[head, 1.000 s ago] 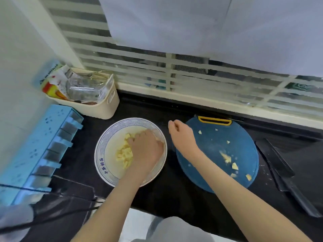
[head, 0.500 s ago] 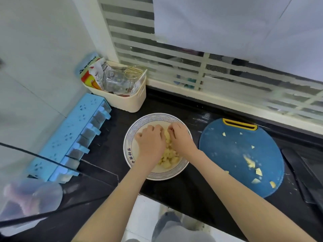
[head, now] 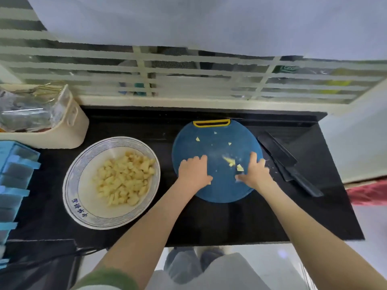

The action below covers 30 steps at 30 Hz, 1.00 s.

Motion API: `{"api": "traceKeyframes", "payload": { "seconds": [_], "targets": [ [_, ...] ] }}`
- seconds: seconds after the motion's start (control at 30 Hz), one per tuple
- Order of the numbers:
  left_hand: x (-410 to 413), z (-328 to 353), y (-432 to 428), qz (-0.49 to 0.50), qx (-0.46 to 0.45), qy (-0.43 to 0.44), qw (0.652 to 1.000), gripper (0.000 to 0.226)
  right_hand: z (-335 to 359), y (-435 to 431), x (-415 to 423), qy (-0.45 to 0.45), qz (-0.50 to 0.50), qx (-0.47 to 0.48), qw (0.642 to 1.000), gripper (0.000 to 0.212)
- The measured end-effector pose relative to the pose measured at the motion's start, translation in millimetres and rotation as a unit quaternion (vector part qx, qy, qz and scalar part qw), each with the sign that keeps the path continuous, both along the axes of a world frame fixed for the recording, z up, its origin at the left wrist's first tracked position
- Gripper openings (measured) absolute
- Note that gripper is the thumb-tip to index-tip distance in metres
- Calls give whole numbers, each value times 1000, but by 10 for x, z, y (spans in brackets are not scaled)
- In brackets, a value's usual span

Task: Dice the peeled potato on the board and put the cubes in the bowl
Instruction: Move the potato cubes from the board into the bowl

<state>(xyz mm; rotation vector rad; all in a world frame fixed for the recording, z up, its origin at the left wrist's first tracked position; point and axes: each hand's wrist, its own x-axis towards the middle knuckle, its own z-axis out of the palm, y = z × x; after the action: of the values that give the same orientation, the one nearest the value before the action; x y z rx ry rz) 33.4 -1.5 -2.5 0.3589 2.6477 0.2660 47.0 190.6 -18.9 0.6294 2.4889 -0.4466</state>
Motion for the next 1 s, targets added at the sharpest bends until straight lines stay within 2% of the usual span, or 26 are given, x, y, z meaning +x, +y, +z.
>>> {"api": "traceKeyframes", "payload": {
  "seconds": [0.07, 0.13, 0.2, 0.3, 0.4, 0.5, 0.57, 0.63, 0.7, 0.8, 0.87, 1.0],
  "targets": [
    [53, -126, 122, -11, -19, -32, 999, 53, -62, 190, 75, -37, -14, -22, 999, 88],
    [95, -226, 237, -10, -15, -50, 999, 50, -137, 292, 103, -31, -7, -46, 998, 86],
    [110, -277, 301, -5, -4, -53, 999, 40, -182, 305, 68, -25, 28, -10, 999, 81],
    [106, -290, 358, -2, 0, -51, 999, 27, -175, 252, -8, -41, 88, 43, 994, 60],
    [65, -262, 423, 41, 23, -55, 997, 32, -247, 186, -81, -27, 70, -38, 996, 36],
    [-11, -247, 503, 81, 65, -40, 994, 47, -259, 122, -172, 19, 85, -95, 992, 37],
    [-92, -255, 581, 80, 78, -25, 993, 49, -253, 110, -237, 46, 120, -122, 984, 47],
    [-182, -268, 650, 70, 87, -13, 994, 48, -273, 106, -270, 63, 181, -115, 975, 59],
    [-265, -291, 719, 63, 85, -3, 994, 43, -299, 106, -315, 73, 256, -73, 961, 60],
    [-332, -315, 779, 49, 57, 0, 997, 36, -262, 81, -403, 43, 333, -30, 941, 53],
    [-345, -330, 782, 54, 50, 0, 997, 35, -240, 58, -463, 14, 366, -10, 931, 56],
    [-354, -322, 746, 63, 43, 0, 997, 33, -225, 33, -570, -19, 362, -16, 932, 45]
  ]
}}
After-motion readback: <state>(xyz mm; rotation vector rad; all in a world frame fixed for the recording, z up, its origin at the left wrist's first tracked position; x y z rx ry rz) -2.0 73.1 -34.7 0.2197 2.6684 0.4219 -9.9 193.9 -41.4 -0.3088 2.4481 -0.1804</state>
